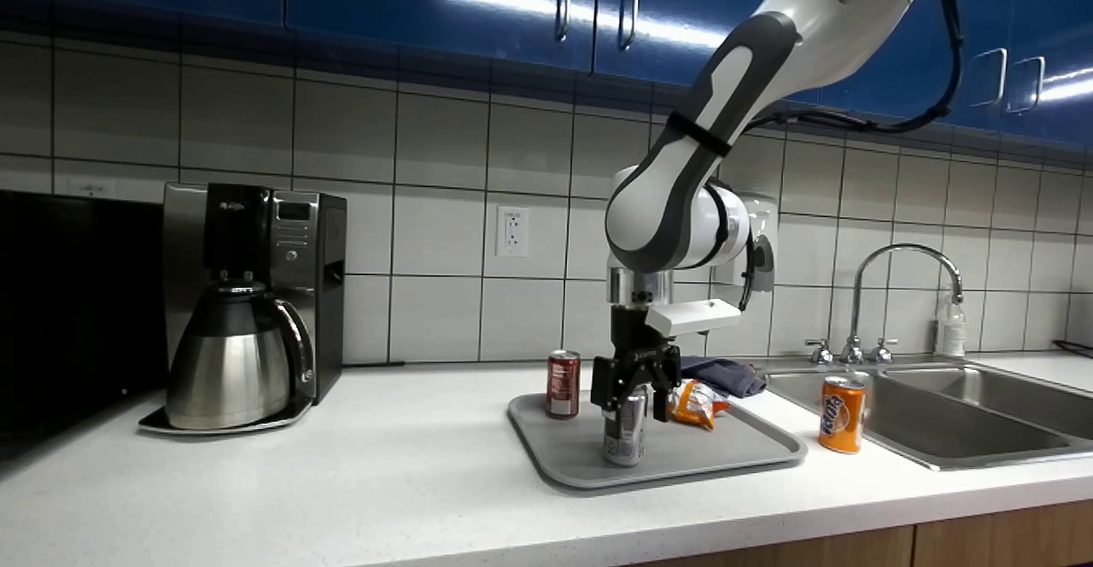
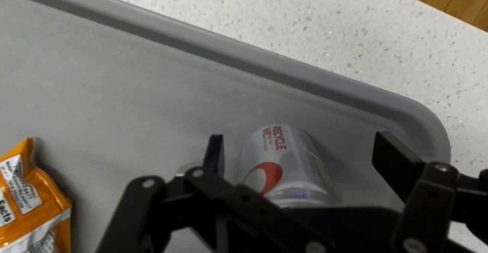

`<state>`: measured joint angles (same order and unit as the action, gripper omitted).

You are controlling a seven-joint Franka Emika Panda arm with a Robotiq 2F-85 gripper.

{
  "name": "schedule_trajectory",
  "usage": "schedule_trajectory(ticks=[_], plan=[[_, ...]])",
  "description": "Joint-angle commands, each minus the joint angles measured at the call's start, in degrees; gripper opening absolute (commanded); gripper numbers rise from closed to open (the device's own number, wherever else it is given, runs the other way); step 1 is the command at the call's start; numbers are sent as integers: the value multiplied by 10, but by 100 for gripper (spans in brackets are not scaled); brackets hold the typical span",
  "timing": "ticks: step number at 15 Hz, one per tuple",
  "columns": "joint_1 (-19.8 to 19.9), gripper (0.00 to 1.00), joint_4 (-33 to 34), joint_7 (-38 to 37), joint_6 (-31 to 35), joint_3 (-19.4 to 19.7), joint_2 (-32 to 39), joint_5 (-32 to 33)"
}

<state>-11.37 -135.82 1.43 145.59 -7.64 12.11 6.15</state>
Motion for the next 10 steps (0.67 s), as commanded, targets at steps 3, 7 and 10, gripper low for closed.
schedule_trajectory(ticks=[3,7,10], plan=[[5,100,57,-10,-26,3,18,5],[4,100,80,-12,-23,5,30,6],[6,100,69,-1,-6,2,29,2]])
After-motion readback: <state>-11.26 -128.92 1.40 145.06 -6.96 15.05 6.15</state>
